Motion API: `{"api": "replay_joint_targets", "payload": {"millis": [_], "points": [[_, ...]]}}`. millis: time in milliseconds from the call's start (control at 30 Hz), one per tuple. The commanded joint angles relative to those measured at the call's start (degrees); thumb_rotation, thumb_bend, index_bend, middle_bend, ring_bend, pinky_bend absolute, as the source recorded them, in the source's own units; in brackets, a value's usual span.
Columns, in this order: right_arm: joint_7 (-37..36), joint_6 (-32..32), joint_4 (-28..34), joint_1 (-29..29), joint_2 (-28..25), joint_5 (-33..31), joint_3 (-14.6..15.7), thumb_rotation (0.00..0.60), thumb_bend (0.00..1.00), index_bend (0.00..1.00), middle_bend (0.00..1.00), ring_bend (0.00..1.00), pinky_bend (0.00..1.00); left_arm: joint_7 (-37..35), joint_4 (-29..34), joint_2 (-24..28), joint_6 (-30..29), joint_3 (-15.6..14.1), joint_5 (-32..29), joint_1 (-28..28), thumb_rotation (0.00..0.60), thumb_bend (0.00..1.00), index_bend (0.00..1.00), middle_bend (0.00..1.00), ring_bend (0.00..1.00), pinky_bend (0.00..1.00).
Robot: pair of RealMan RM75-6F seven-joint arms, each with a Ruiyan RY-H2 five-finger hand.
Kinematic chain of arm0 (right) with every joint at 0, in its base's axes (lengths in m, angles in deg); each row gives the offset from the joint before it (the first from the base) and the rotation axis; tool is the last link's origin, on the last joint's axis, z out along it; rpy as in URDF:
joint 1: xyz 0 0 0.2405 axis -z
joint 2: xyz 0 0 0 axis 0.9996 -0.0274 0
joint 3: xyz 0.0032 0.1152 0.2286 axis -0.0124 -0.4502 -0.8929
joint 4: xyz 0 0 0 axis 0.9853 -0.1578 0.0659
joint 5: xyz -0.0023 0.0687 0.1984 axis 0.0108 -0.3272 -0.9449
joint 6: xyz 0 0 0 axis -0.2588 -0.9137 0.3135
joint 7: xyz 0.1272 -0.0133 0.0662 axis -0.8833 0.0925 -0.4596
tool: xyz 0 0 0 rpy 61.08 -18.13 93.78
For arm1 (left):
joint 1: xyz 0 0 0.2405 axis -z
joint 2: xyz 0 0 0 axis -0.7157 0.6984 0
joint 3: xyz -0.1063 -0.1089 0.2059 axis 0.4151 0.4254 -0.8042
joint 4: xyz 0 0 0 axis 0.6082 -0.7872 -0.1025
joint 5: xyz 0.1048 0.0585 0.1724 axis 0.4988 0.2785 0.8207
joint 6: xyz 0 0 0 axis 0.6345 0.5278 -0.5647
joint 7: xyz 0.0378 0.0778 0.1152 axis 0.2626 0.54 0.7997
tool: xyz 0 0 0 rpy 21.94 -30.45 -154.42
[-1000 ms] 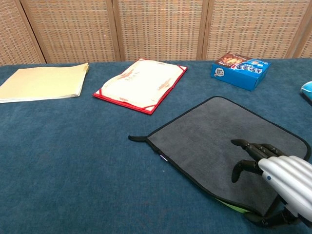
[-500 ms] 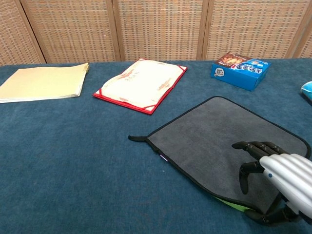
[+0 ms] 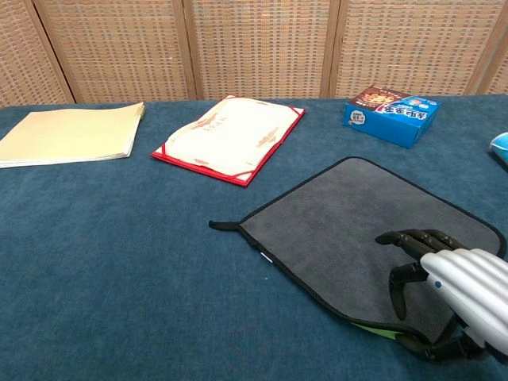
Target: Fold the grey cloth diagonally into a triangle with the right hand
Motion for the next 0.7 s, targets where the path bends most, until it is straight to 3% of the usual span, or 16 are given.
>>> {"api": "replay_joint_targets", "payload": {"millis": [33, 200, 700], "points": [[0.04, -0.19, 0.12, -0.09, -0.09, -0.22, 0.01, 0.6, 0.48, 0.58, 0.12, 0.0, 0.0, 0.0, 0.01, -0.03, 0.03, 0.0, 0.0, 0.02, 0.6, 0.12, 0.0, 0.0, 0.0, 0.0], [0.12, -0.38, 0.27, -0.18, -0.2, -0.38, 0.14, 0.6, 0.53, 0.58, 0.12, 0.0, 0.0, 0.09, -0.06, -0.11, 0.11, -0.07, 0.04, 0.03, 0.6, 0.12, 0.0, 0.0, 0.0, 0.0], [0.66, -0.15, 1.03, -1.56, -0.66, 0.54, -0.97, 0.6, 0.55, 0.59, 0.13, 0.0, 0.0, -0.03, -0.09, -0.11, -0.14, -0.04, 0.15, -0.05, 0.6, 0.12, 0.0, 0.0, 0.0, 0.0]]}}
